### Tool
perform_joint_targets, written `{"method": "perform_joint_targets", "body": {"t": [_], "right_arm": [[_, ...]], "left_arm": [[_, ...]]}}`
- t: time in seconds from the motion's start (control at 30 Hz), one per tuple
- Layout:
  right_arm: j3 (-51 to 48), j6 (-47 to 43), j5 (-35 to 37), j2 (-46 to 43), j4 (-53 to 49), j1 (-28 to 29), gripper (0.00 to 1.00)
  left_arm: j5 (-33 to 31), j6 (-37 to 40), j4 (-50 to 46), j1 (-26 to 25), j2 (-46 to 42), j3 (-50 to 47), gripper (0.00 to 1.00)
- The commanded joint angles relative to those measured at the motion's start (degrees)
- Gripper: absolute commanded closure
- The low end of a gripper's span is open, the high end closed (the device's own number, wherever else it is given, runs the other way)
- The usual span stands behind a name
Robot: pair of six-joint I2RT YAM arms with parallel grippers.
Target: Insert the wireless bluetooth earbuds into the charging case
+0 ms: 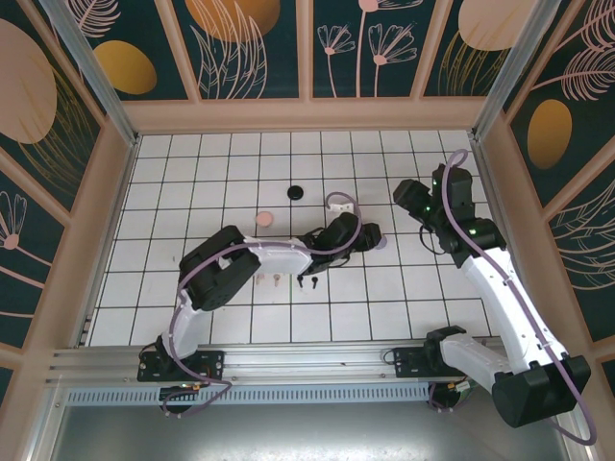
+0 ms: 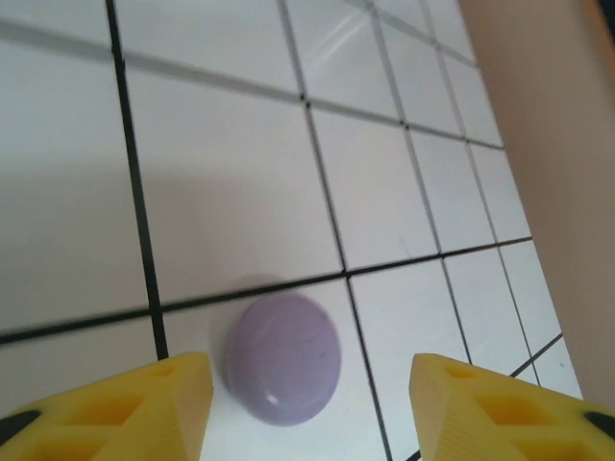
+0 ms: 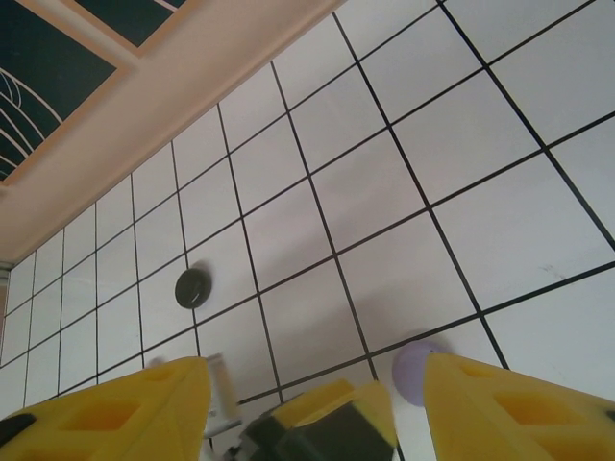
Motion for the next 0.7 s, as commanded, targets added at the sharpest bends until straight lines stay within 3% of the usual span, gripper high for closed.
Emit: {"method": "perform_joint_targets", "body": {"t": [0.0,0.2,0.27,0.3,0.53,0.67], "right_arm": [[2.0,-1.9,-0.3,0.6,0.2,-0.5,0.38],[2.9,-3.3,2.6,1.6,0.1,-0.4,0.36],[3.2,-3.7,2.6,2.1,0.8,-0.4,0.36],[3.4,-3.7,2.6,2.4,1.2,-0.4,0.36],[4.9,-3.0,-2.7,6.9,3.3,-0.1,0.38],[8.2,-3.2,-3.6,12.2,2.2,2.9,0.37]], "left_arm": [[-6.7,9.9,-0.9,0.4,-7.6,-0.8,0.39],[-14.4,23.9,4.3,0.6,-18.3,-4.8,0.18],[-17.0,28.2,5.0,0.7,-20.8,-5.4,0.04],[-18.6,30.2,5.0,0.8,-22.9,-5.5,0.01],[-31.6,37.8,3.9,2.3,-28.8,-6.1,0.01],[-32.3,35.9,4.4,5.9,-32.0,-9.5,0.01]]}}
